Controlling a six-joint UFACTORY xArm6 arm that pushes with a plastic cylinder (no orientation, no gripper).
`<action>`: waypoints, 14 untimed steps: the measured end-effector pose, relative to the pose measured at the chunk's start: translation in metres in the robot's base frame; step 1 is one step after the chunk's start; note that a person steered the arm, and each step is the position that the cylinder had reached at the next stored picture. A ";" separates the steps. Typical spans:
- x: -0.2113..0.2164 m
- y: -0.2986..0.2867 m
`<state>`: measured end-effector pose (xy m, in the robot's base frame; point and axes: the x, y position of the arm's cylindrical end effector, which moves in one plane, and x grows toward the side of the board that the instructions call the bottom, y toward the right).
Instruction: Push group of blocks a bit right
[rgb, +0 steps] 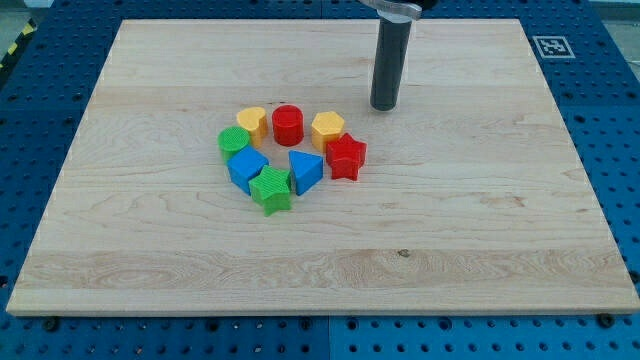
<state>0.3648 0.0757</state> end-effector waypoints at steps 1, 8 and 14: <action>0.000 0.000; -0.010 -0.163; 0.078 -0.162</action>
<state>0.4432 -0.0861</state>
